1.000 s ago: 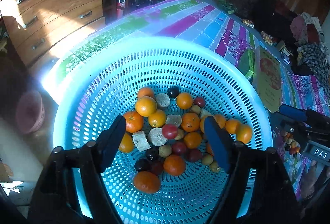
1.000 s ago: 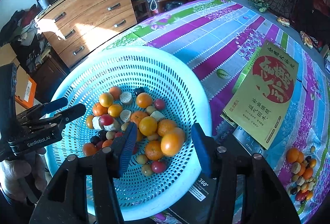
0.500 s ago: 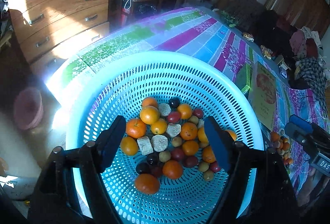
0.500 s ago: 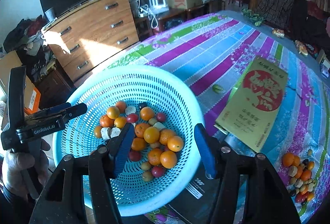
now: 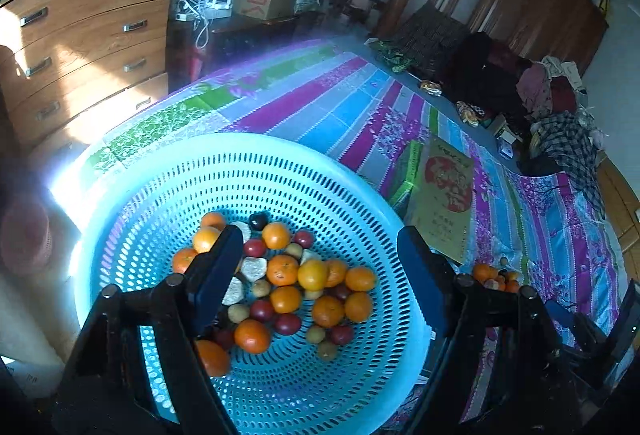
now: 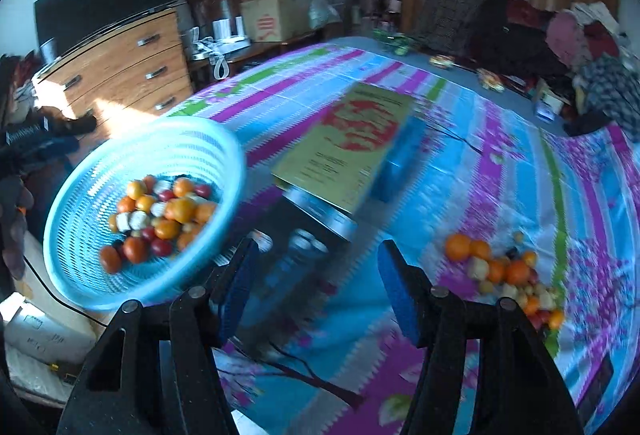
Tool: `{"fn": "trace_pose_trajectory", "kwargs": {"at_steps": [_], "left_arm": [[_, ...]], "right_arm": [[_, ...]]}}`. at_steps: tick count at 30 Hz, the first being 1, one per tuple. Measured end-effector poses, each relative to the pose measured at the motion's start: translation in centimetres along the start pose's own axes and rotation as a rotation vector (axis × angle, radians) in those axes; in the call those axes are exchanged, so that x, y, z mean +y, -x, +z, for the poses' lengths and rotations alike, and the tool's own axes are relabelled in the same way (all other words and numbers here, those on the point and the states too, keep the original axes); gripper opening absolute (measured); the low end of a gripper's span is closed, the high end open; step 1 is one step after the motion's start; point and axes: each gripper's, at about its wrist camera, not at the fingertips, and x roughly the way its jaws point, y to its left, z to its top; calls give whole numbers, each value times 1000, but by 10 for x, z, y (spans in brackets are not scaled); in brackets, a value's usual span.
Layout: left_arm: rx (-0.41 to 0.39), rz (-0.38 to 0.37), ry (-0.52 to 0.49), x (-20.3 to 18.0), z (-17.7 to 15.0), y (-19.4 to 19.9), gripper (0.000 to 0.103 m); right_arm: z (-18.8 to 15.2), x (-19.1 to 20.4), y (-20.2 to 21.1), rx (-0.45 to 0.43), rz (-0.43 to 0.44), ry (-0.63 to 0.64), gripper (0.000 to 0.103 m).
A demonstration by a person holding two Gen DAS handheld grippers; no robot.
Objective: Organize fruits
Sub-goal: 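Move both open tools back toward the fruit pile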
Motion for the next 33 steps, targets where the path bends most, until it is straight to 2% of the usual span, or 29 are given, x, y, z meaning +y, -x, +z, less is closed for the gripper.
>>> {"fn": "trace_pose_trajectory", "kwargs": {"at_steps": [5, 11, 12, 15, 17, 23, 31, 33], "left_arm": [[12, -64, -70, -40, -6, -14, 84], [56, -151, -166, -100, -25, -33, 85], [62, -164, -179, -107, -29, -35, 85], [84, -194, -232, -133, -45, -40, 85], [108, -218, -273, -149, -53, -44, 85], [107, -276, -355, -188, -73, -48, 85], [213, -389, -490, -239, -120, -79, 85], [223, -396, -530, -250, -130, -92, 84]], "right_arm": [[-51, -52, 12, 16, -91, -109, 65], [-100, -99, 49, -52, -235, -186, 65], [-108, -106, 56, -64, -259, -197, 67], [-125, -127, 70, -77, -296, -260, 90], [-133, -141, 76, -88, -316, -287, 91], [-150, -170, 81, -80, -358, -339, 91], [-185, -206, 73, -51, -386, -410, 91], [-192, -212, 71, -49, -384, -420, 91]]}}
